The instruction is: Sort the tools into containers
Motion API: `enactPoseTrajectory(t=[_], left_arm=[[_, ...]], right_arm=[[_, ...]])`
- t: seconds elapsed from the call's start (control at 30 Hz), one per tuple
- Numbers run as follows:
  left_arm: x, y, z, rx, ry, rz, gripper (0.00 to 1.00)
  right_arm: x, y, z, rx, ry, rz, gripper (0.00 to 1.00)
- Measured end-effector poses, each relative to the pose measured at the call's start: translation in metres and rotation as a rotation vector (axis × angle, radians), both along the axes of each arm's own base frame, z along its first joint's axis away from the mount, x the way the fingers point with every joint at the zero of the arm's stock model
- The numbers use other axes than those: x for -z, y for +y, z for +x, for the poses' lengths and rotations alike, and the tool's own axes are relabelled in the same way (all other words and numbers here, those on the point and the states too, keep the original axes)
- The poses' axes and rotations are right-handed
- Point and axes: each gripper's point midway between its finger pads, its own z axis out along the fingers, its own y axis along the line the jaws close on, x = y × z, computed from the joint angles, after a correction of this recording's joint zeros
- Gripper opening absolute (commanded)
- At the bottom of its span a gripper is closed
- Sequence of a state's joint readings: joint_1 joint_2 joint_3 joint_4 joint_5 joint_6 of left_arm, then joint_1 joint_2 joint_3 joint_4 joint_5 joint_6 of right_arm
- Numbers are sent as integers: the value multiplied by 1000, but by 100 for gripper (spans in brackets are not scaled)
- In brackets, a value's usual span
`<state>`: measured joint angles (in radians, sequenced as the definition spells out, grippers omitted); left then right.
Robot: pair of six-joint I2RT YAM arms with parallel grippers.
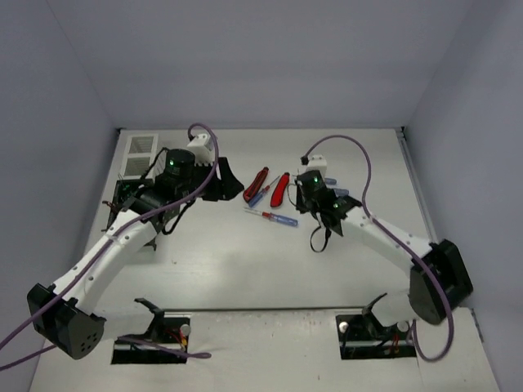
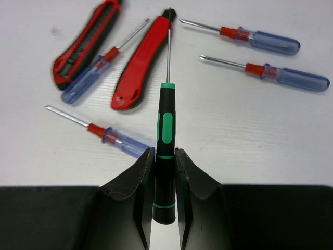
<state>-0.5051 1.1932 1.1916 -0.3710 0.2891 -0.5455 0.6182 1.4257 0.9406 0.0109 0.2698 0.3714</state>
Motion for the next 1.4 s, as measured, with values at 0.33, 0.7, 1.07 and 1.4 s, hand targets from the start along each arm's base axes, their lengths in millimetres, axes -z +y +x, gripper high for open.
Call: enactPoseTrajectory(t=[0.33,0.7,1.07,1.4], left_arm=[[14,-80,2,144,83,-111,51],[2,-136,5,225,56,-195,51],[4,-149,3,218,61,-214,8],[6,-133,9,163,36,-152,0]], right_arm=[[-74,26,-65,-288,-209,154,0],[-99,35,-78,-385,-271,211,0],[-103,42,-82,-425,-275,241,0],[-106,44,-82,-429,-277,257,63]])
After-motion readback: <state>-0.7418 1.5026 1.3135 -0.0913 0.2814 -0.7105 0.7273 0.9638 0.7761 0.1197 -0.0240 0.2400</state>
